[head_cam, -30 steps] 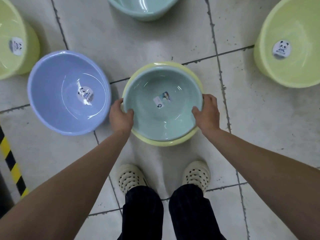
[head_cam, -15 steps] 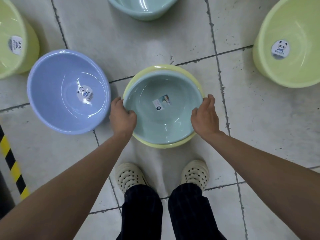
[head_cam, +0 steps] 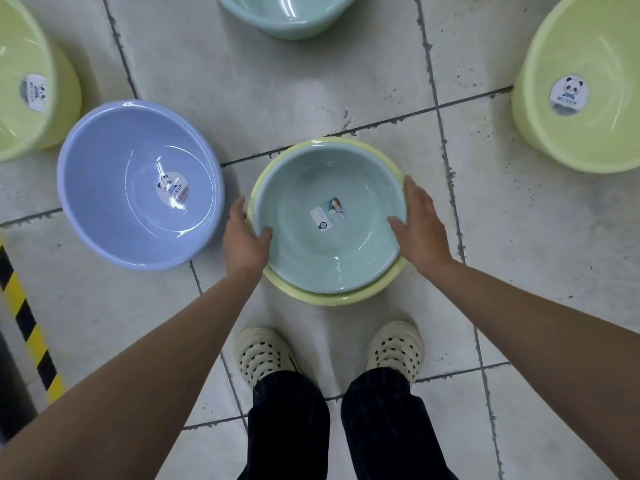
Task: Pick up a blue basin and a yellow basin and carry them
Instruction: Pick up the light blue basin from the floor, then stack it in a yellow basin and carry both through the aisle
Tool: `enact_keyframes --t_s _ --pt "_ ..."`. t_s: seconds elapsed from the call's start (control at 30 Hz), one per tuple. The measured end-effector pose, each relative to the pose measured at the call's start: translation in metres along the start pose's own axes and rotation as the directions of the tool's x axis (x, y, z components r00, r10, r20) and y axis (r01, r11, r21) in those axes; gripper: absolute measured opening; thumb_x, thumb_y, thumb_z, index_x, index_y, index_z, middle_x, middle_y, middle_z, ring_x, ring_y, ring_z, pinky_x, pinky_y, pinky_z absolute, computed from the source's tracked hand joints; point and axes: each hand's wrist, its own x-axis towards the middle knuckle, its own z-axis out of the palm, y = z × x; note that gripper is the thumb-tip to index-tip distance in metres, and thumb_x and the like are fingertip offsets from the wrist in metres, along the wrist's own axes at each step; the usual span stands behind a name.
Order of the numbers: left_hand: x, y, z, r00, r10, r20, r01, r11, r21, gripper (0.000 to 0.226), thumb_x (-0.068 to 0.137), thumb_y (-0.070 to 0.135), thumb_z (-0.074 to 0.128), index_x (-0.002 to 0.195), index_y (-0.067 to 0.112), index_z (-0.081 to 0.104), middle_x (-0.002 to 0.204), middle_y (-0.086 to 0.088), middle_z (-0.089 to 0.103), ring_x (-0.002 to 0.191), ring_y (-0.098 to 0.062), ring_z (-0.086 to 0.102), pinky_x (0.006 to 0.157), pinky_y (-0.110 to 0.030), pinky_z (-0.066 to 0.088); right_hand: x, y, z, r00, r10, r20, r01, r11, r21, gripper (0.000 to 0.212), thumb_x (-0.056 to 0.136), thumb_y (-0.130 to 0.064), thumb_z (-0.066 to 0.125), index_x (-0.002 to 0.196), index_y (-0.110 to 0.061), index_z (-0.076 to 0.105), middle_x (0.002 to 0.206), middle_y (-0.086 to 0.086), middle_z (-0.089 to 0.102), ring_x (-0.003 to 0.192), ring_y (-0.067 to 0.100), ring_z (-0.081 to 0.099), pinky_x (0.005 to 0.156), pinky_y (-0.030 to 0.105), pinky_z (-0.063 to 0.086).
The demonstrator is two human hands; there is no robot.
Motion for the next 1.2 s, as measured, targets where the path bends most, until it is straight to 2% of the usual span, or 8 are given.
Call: enact_keyframes --t_s 0.1,0.2,0.33,0.57,0.7,0.83,1.1,1.2 --pt "0.011 -0.007 -0.005 0.989 -0.118 0.091 0.126 0.988 -0.088 0.059 0.087 0.017 0.073 0.141 0.022 0.05 0.116 -0.001 0.063 0.097 -0.021 0.062 0.088 -0.032 0.051 0.004 0.008 -0.007 0.961 0.25 0.121 -0.276 0.908 0.316 0.075 0.09 -0.038 0.073 0.154 -0.029 0.035 0.145 0.009 0.055 0.127 0.03 0.057 0.107 0.042 0.046" --pt "0.011 -0.01 -0.009 0.927 -0.263 0.267 0.32 0.926 -0.199 0.037 0.089 0.014 0.072 0.122 0.02 0.057 0.119 -0.012 0.065 0.088 -0.025 0.067 0.078 -0.043 0.06 0.003 0.015 -0.006 0.901 0.356 0.25 -0.433 0.786 0.442 0.037 0.08 -0.039 0.077 0.113 -0.032 0.06 0.117 0.004 0.07 0.104 0.026 0.069 0.091 0.05 0.059" --pt "-0.005 0.002 -0.021 0.914 -0.267 0.305 0.343 0.911 -0.228 0.033 0.089 0.013 0.073 0.118 0.015 0.058 0.11 -0.008 0.065 0.079 -0.016 0.068 0.059 -0.031 0.056 -0.005 0.01 -0.025 0.904 0.353 0.241 -0.428 0.734 0.528 0.036 0.08 -0.031 0.076 0.112 -0.031 0.058 0.108 -0.001 0.07 0.098 0.021 0.069 0.084 0.042 0.059" --pt "-0.051 0.108 -0.034 0.921 -0.208 0.328 0.319 0.887 -0.334 0.04 0.089 0.003 0.068 0.122 0.021 0.052 0.105 -0.006 0.066 0.093 -0.03 0.065 0.088 -0.05 0.056 -0.04 -0.008 -0.134 0.924 0.34 0.174 -0.358 0.613 0.705 0.047 0.089 -0.012 0.066 0.13 -0.029 0.048 0.104 -0.007 0.063 0.088 0.012 0.064 0.067 0.027 0.05" --pt "-0.083 0.191 -0.04 0.92 -0.168 0.355 0.303 0.878 -0.37 0.044 0.085 0.009 0.072 0.125 0.02 0.055 0.119 -0.012 0.068 0.092 -0.028 0.066 0.086 -0.049 0.056 -0.062 -0.013 -0.219 0.926 0.369 0.083 -0.301 0.585 0.753 0.047 0.088 -0.008 0.065 0.127 -0.028 0.051 0.101 -0.007 0.065 0.084 0.011 0.064 0.068 0.027 0.05" --pt "-0.12 0.278 -0.049 0.909 -0.115 0.401 0.291 0.864 -0.411 0.042 0.09 0.022 0.072 0.129 0.017 0.058 0.102 0.0 0.07 0.084 -0.018 0.066 0.076 -0.036 0.055 -0.083 -0.011 -0.301 0.917 0.397 0.037 -0.269 0.548 0.792 0.043 0.086 -0.009 0.067 0.121 -0.03 0.051 0.109 -0.002 0.068 0.086 0.013 0.065 0.08 0.033 0.055" --pt "-0.153 0.403 -0.039 0.872 0.025 0.489 0.214 0.879 -0.426 0.044 0.089 0.039 0.074 0.126 0.02 0.061 0.107 -0.003 0.076 0.083 -0.02 0.074 0.056 -0.03 0.057 -0.105 0.005 -0.4 0.884 0.468 -0.002 -0.229 0.434 0.871 0.024 0.09 -0.056 0.066 0.108 -0.048 0.055 0.113 -0.016 0.066 0.107 0.013 0.065 0.095 0.044 0.056" --pt "-0.151 0.43 -0.023 0.811 0.081 0.58 0.195 0.897 -0.398 0.039 0.095 0.06 0.055 0.112 0.03 0.074 0.111 -0.003 0.077 0.088 -0.021 0.075 0.064 -0.036 0.061 -0.101 0.017 -0.418 0.836 0.547 0.04 -0.288 0.377 0.88 0.056 0.085 -0.075 0.052 0.129 -0.039 0.055 0.123 -0.012 0.064 0.117 0.019 0.062 0.094 0.044 0.054"
